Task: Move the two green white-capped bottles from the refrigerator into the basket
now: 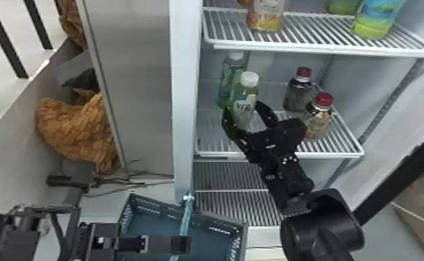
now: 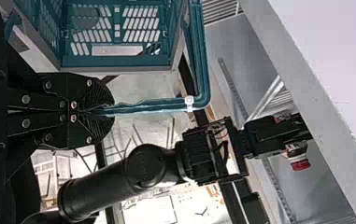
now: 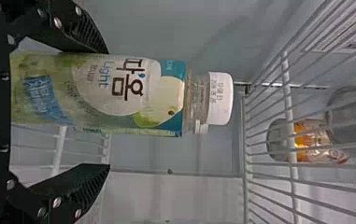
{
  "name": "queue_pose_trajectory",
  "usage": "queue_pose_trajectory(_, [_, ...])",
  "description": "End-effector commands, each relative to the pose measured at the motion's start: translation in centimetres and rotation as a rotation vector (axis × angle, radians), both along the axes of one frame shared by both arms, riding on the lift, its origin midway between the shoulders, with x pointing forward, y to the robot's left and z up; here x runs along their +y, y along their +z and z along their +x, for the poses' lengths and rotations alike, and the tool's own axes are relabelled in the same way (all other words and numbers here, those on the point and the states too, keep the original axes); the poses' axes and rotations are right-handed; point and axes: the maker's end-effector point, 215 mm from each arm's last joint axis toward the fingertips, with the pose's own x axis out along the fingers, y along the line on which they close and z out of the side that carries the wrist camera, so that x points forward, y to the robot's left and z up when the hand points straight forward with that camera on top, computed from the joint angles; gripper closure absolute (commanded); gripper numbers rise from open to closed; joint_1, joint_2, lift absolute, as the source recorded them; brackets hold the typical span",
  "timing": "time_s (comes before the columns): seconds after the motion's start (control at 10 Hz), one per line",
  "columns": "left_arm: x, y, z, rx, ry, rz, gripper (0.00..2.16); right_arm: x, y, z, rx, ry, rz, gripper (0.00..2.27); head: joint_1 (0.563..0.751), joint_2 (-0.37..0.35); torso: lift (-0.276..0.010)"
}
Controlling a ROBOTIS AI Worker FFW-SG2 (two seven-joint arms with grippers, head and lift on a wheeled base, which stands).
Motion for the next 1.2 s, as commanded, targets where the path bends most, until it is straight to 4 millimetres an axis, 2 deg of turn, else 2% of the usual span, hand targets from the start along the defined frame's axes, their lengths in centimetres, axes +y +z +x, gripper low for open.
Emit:
queue_pose_trajectory(0.0, [0.1, 0.1, 0.0, 0.001, 0.003, -0.005, 1.17, 1.3, -0.2, 0.3, 0.022, 0.029, 0.019, 0.93, 0.695, -0.106, -0.263])
queue_pose_trajectory(0.1, [0.1, 0.1, -0.1, 0.003, 0.004, -0.008, 1.17, 1.8, 0.2, 0.0, 0.014, 0.038, 0.026, 1.06, 0.695, -0.093, -0.263])
queue_pose_trajectory(0.4, [0.0, 0.2, -0.1, 0.003, 0.003, -0.010, 1.17, 1.8, 2.0, -0.9, -0.019, 0.039, 0.040, 1.06, 0.695, -0.080, -0.263])
queue_pose_trajectory(0.7, [0.0, 0.2, 0.0, 0.001, 0.001, -0.009, 1.17, 2.7, 5.1, -4.2, -0.042, 0.085, 0.078, 1.06, 0.695, -0.079, -0.263])
queue_pose_trajectory(0.8, [0.1, 0.1, -0.2, 0.006, 0.003, -0.009, 1.17, 3.1, 4.0, -5.3, 0.026, 0.120, 0.087, 1.06, 0.695, -0.075, -0.263])
queue_pose_trajectory(1.1, [0.2, 0.0, -0.3, 0.008, 0.003, -0.007, 1.17, 1.9, 3.5, -10.4, 0.111, 0.139, 0.082, 1.06, 0.695, -0.076, -0.263])
